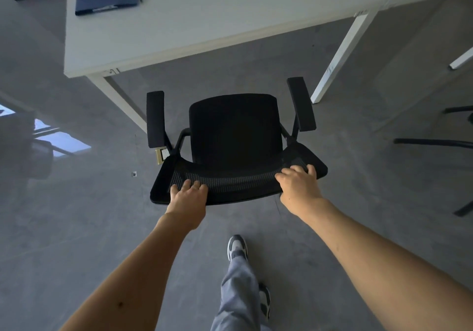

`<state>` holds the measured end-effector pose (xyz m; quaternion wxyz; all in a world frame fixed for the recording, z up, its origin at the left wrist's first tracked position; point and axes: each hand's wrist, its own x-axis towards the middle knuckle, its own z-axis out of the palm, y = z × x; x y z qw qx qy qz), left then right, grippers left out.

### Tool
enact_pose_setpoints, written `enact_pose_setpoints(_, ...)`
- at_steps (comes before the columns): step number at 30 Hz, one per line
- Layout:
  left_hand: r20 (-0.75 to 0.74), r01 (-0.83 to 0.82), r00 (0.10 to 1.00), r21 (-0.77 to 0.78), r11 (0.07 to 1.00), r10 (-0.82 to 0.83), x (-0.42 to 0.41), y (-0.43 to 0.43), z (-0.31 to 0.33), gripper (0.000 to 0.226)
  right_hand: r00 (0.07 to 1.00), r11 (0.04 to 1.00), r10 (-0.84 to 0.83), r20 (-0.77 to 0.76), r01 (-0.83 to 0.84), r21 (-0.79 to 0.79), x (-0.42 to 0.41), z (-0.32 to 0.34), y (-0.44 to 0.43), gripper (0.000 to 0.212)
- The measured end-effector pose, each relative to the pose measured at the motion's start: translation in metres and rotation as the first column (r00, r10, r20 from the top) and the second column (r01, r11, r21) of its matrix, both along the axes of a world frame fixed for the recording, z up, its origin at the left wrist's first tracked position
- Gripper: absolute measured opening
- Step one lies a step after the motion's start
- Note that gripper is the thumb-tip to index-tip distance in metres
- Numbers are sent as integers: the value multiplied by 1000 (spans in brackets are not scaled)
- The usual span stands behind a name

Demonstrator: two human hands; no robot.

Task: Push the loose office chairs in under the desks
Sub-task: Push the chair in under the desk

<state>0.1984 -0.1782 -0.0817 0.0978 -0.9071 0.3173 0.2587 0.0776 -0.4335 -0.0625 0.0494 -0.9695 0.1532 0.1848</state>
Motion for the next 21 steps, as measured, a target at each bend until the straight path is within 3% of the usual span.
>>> enact_pose_setpoints(9,-4,-7,1000,-8,1000,7,66,-41,5,48,999,1000,-16,-45,15,-13,71,5,-38,50)
enact_pose_setpoints(21,2,4,1000,4,1000,-4,135,-85,6,49,998,1000,-13,-69,12,-22,140,5,-84,50)
